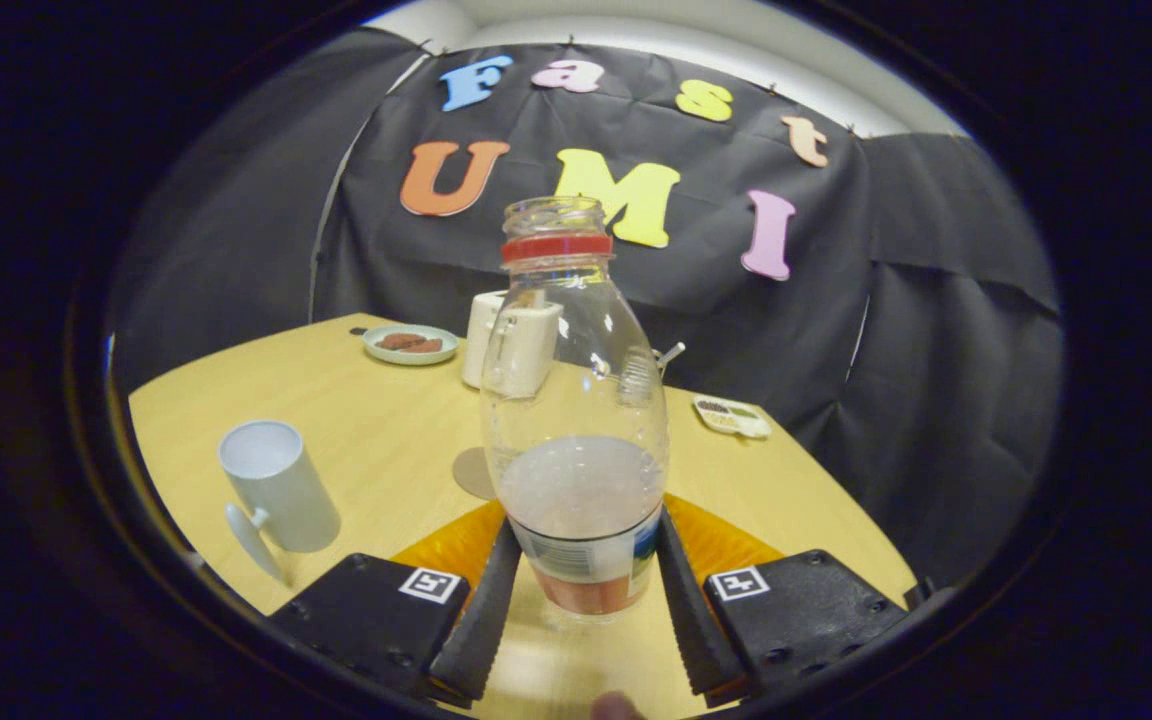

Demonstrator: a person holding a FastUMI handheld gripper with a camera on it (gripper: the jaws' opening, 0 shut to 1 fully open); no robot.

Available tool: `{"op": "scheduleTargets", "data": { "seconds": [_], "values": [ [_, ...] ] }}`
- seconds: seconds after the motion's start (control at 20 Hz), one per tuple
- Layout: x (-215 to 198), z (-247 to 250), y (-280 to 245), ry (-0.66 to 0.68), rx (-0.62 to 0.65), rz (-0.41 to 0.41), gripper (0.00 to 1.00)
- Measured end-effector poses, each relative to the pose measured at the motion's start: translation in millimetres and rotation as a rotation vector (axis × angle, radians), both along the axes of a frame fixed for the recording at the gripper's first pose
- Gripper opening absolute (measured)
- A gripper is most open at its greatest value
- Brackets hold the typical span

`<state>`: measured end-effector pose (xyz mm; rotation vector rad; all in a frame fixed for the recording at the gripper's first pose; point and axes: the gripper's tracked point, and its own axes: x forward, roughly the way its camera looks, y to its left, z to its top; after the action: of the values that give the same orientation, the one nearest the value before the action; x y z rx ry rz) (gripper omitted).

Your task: Take the bottle from table, then pour the juice into the cup, finally place the bottle on the coaster

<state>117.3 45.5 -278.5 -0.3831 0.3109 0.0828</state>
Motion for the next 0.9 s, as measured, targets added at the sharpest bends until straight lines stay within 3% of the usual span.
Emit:
{"op": "scheduleTargets", "data": {
  "seconds": [0.4,0.7,0.9],
  "values": [
    [18.7,4.3,19.3,-0.080,-0.449,0.109,0.76],
    [23.8,-2.8,31.8,-0.156,-0.707,0.148,0.76],
    [24.6,-12.7,39.7,-0.158,-0.807,0.182,0.76]
  ]
}}
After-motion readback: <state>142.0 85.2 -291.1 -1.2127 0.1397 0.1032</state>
